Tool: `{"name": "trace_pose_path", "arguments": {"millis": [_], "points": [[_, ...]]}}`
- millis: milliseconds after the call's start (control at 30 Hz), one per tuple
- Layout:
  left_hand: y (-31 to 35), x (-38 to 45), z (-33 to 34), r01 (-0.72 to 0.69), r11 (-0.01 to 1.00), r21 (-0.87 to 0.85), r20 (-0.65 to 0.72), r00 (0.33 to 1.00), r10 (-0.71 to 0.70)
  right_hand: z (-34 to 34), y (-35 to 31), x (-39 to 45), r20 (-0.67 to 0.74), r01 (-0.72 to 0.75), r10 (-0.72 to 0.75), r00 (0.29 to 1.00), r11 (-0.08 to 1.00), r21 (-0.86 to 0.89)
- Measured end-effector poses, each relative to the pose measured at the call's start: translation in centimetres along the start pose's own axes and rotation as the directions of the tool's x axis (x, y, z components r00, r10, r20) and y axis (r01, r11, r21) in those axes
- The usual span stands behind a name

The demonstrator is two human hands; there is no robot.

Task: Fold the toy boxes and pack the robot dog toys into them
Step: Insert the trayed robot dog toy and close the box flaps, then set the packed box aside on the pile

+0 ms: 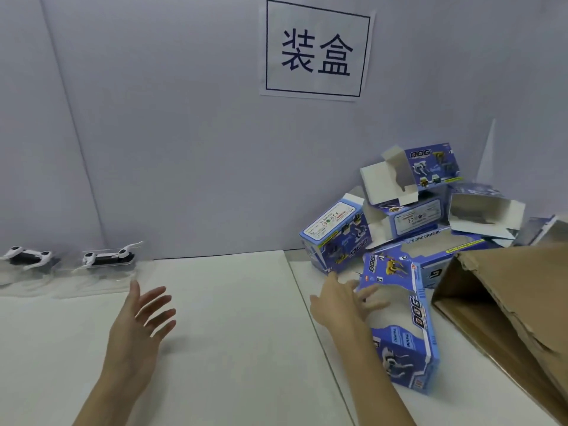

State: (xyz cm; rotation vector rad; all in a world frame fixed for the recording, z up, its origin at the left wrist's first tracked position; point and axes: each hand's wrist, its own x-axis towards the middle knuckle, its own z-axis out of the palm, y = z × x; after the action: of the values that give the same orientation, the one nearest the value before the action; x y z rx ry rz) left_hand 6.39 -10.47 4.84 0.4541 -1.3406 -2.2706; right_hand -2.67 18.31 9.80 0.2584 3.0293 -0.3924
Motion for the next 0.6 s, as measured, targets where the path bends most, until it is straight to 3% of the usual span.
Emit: {"name": "trace_pose_path", "arguments": {"millis": [133,200,300,333,433,500,600], "points": [[0.0,-0.1,0.5,0.023,0.999,0.034,0.006,1.000,-0.024,0.6,-0.3,-0.4,-0.049,0.092,-0.095,0.994,0.994,-0.065],[-0.1,-0.2,0.7,0.022,0.998,0.053,0.014,1.000,-0.023,0.9,-1.0,-0.9,-0.161,0.200,-0.190,0.969,0.978,0.054],[-0.3,-0.3,0.8,0.001,0.996,0.089,0.021,1.000,-0.003,0.6,-2.1,-1.6,-0.317,0.410,-0.298,0.900,0.825,0.390],[-0.3,-0.4,0.8,-0.001,0.995,0.097,0.019,1.000,-0.001,0.4,-2.2,-1.7,-0.373,0.437,-0.294,0.880,0.809,0.393],[-0.2,-0.5,0.7,0.009,0.995,0.101,0.016,1.000,-0.011,0.0,-1.3,-0.9,-0.459,0.294,-0.192,0.868,0.942,0.161],[-0.2,-0.4,0.7,0.012,0.995,0.097,0.018,1.000,-0.014,-0.5,-0.4,-0.4,-0.354,0.139,-0.091,0.931,0.984,0.112],[-0.3,-0.3,0.8,0.010,0.995,0.102,0.021,1.000,-0.013,-0.7,0.2,0.1,-0.157,0.068,-0.044,0.987,0.986,0.151]]}}
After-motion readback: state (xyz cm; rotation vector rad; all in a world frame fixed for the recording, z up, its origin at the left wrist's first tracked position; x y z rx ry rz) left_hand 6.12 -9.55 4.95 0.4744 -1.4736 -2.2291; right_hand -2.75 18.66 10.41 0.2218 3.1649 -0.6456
